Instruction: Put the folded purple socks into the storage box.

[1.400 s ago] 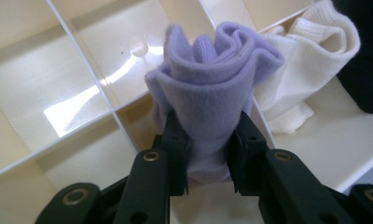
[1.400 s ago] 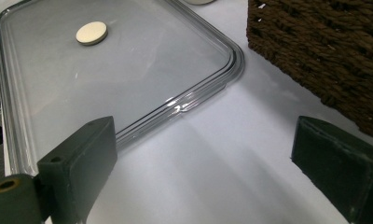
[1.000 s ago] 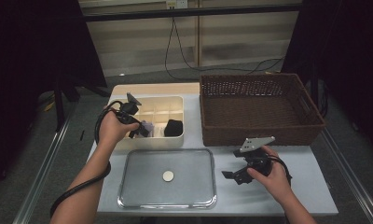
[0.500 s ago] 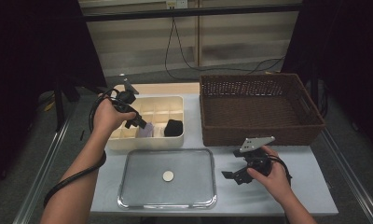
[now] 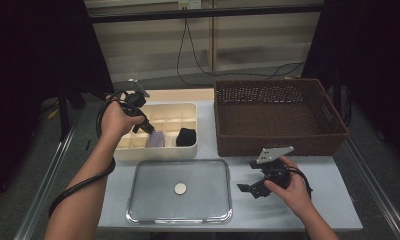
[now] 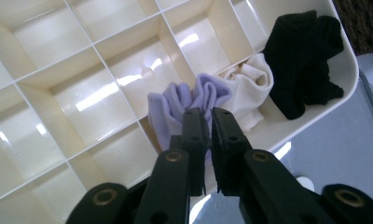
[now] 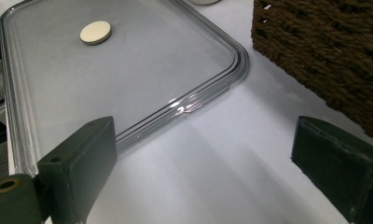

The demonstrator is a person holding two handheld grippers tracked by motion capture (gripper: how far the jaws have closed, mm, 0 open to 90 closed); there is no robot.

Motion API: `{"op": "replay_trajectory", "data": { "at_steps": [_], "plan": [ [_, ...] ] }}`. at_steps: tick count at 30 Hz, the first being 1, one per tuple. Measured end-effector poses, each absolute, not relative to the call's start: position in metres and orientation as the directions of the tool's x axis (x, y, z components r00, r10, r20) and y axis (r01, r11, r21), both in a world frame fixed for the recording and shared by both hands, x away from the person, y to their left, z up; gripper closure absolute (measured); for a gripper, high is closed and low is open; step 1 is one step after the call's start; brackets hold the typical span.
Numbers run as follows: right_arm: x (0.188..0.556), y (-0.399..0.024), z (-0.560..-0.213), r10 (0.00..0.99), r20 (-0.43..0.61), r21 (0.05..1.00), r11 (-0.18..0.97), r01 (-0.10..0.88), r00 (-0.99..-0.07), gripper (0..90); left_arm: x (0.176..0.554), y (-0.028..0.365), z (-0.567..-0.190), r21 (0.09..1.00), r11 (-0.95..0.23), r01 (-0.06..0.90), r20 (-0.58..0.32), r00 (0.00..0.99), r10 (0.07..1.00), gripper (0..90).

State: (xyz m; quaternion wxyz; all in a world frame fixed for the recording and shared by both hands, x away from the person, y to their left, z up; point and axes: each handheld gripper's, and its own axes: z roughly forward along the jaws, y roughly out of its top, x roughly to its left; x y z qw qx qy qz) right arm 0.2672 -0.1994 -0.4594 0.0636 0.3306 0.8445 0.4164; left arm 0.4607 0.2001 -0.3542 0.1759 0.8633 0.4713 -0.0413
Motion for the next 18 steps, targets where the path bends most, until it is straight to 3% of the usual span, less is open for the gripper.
{"op": "replay_trajectory", "data": {
  "at_steps": [18],
  "plan": [
    [0.267, -0.198, -0.460, 0.608, 0.167, 0.744, 0.439, 0.504, -0.776, 6.0, 0.465, 0.197, -0.387, 0.227, -0.494, 0.839, -0.250, 0.540, 0.803, 87.4]
  ]
}}
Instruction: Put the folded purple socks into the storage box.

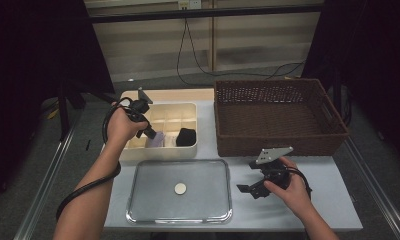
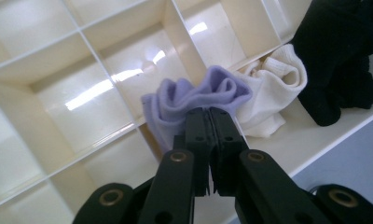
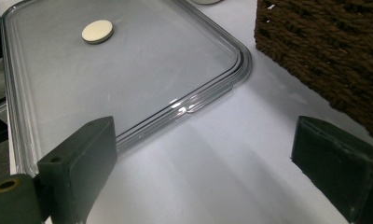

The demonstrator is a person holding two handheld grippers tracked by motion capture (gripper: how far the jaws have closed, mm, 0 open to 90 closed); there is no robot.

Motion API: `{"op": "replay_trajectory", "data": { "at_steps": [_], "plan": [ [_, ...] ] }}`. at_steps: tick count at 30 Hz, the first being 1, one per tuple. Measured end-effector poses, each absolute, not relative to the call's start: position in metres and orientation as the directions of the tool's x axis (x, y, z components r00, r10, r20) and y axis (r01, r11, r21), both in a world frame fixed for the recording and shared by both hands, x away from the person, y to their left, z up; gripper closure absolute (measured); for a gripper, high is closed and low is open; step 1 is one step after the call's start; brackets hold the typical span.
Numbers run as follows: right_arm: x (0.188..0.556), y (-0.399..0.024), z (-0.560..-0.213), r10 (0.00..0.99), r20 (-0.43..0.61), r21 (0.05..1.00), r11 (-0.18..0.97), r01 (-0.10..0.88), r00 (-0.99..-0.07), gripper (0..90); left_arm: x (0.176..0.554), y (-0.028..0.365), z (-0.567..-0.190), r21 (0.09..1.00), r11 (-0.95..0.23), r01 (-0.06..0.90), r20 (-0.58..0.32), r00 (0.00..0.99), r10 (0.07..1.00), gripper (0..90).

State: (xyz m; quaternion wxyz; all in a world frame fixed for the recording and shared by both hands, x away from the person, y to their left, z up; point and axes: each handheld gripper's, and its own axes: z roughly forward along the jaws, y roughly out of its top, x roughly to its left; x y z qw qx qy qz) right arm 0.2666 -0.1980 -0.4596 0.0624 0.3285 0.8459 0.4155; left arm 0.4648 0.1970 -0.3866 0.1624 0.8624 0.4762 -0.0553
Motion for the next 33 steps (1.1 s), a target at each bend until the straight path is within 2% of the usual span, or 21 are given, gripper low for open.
{"op": "replay_trajectory", "data": {
  "at_steps": [14, 16, 24, 30, 33],
  "plan": [
    [0.266, -0.196, -0.459, 0.604, 0.164, 0.744, 0.444, 0.500, -0.780, 6.0, 0.461, 0.187, -0.418, 0.162, -0.525, 0.835, -0.249, 0.550, 0.797, 90.0],
    [0.266, -0.195, -0.459, 0.599, 0.160, 0.744, 0.449, 0.494, -0.784, 6.0, 0.460, 0.187, -0.430, 0.153, -0.513, 0.845, -0.272, 0.535, 0.800, 90.0],
    [0.265, -0.193, -0.458, 0.592, 0.157, 0.745, 0.455, 0.488, -0.791, 6.0, 0.459, 0.189, -0.428, 0.160, -0.500, 0.851, -0.288, 0.525, 0.801, 89.3],
    [0.265, -0.193, -0.458, 0.591, 0.158, 0.744, 0.456, 0.489, -0.791, 6.0, 0.454, 0.197, -0.415, 0.183, -0.487, 0.854, -0.337, 0.520, 0.785, 72.2],
    [0.266, -0.192, -0.458, 0.591, 0.158, 0.743, 0.456, 0.490, -0.791, 6.0, 0.450, 0.200, -0.404, 0.211, -0.476, 0.854, -0.348, 0.520, 0.780, 67.7]
  ]
}}
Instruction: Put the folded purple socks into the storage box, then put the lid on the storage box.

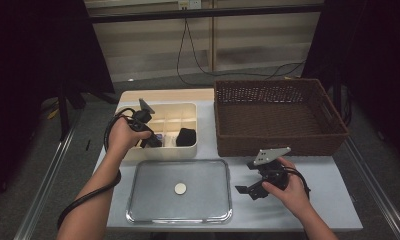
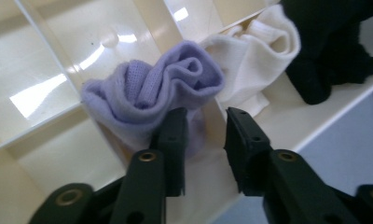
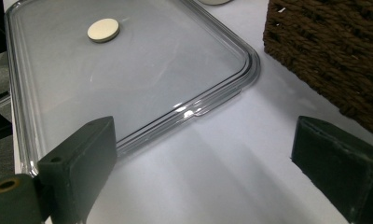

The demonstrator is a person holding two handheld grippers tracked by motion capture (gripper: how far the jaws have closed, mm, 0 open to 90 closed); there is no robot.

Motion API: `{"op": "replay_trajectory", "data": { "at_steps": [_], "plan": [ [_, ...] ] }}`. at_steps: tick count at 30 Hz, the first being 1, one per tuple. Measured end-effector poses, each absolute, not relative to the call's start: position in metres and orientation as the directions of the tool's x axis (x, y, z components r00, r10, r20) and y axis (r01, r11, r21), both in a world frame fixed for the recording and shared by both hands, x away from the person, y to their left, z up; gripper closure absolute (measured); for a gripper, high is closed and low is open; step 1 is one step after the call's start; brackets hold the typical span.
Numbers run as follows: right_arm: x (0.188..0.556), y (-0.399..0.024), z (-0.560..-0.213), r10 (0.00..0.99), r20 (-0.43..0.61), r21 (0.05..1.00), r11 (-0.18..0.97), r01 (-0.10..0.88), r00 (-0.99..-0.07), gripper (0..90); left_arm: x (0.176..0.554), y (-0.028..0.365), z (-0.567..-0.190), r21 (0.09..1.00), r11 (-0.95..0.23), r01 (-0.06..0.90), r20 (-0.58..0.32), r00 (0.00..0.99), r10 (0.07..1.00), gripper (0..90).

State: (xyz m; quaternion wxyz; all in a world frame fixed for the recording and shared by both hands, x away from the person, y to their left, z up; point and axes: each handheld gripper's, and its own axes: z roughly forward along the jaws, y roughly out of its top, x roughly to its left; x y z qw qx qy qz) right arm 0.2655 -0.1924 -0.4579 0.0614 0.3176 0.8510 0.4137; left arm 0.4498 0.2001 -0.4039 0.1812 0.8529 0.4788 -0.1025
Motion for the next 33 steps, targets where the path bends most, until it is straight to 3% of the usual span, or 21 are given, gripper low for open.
{"op": "replay_trajectory", "data": {
  "at_steps": [18, 33],
  "plan": [
    [0.269, -0.186, -0.455, 0.585, 0.161, 0.730, 0.471, 0.495, -0.795, 5.9, 0.419, 0.224, -0.373, 0.327, -0.452, 0.830, -0.411, 0.555, 0.723, 31.9],
    [0.270, -0.179, -0.454, 0.577, 0.161, 0.714, 0.492, 0.498, -0.801, 5.9, 0.395, 0.234, -0.372, 0.347, -0.486, 0.802, -0.423, 0.597, 0.682, 24.6]
  ]
}}
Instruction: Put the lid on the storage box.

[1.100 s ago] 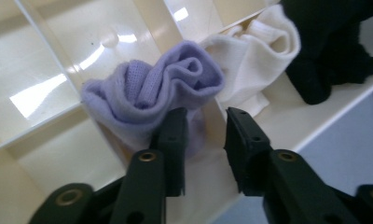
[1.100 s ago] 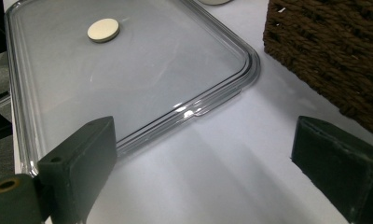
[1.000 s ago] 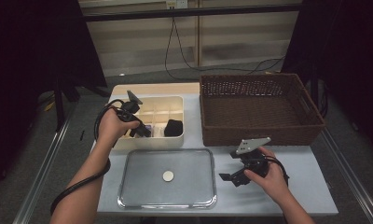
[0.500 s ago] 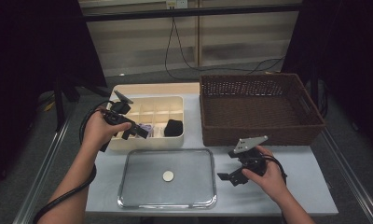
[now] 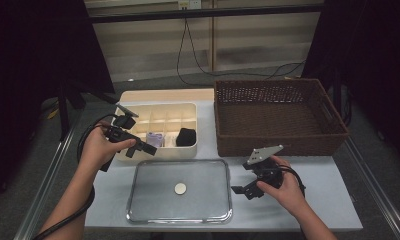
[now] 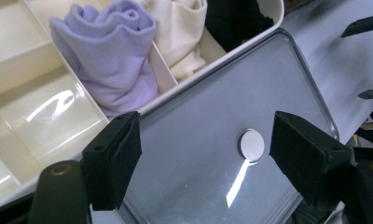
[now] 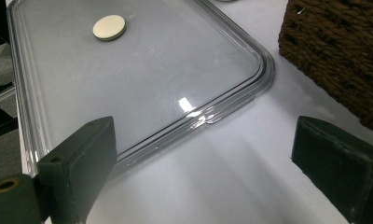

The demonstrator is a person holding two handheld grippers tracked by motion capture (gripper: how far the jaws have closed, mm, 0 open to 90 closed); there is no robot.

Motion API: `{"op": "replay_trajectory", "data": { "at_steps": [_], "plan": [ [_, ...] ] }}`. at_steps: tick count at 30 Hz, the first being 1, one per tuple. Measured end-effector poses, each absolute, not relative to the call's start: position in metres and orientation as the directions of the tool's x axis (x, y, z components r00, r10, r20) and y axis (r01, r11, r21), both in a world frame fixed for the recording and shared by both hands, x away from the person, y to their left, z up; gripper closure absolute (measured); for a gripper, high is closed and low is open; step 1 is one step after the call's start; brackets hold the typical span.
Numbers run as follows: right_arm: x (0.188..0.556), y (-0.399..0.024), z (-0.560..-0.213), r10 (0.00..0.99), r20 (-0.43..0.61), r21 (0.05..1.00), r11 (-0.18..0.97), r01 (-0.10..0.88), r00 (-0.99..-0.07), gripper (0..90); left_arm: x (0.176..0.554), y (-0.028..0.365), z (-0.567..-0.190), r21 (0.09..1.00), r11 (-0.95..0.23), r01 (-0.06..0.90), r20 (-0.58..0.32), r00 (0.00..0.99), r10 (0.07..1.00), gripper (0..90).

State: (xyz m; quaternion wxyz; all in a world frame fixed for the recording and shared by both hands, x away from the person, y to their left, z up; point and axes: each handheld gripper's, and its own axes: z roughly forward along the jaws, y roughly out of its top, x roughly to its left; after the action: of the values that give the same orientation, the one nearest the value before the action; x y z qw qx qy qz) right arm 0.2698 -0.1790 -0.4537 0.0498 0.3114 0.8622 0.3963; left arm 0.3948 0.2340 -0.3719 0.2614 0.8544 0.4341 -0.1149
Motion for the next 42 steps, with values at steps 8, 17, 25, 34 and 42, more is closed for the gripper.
{"op": "replay_trajectory", "data": {
  "at_steps": [8, 17, 25, 34, 42],
  "plan": [
    [0.272, -0.178, -0.452, 0.594, 0.151, 0.710, 0.491, 0.505, -0.790, 6.0, 0.380, 0.239, -0.375, 0.357, -0.478, 0.802, -0.440, 0.597, 0.671, 22.8],
    [0.273, -0.174, -0.450, 0.610, 0.148, 0.695, 0.496, 0.520, -0.779, 5.9, 0.368, 0.248, -0.388, 0.373, -0.473, 0.798, -0.438, 0.601, 0.668, 21.4],
    [0.270, -0.174, -0.453, 0.663, 0.249, 0.679, 0.400, 0.616, -0.706, 5.5, 0.355, 0.253, -0.397, 0.383, -0.425, 0.821, -0.462, 0.568, 0.681, 20.2],
    [0.268, -0.164, -0.456, 0.699, 0.391, 0.567, 0.330, 0.754, -0.599, 22.2, 0.348, 0.271, -0.419, 0.356, -0.434, 0.828, -0.467, 0.559, 0.685, 20.7],
    [0.271, -0.160, -0.463, 0.758, 0.490, 0.409, 0.236, 0.881, -0.430, 35.0, 0.340, 0.285, -0.437, 0.331, -0.393, 0.858, -0.489, 0.512, 0.706, 22.2]
  ]
}}
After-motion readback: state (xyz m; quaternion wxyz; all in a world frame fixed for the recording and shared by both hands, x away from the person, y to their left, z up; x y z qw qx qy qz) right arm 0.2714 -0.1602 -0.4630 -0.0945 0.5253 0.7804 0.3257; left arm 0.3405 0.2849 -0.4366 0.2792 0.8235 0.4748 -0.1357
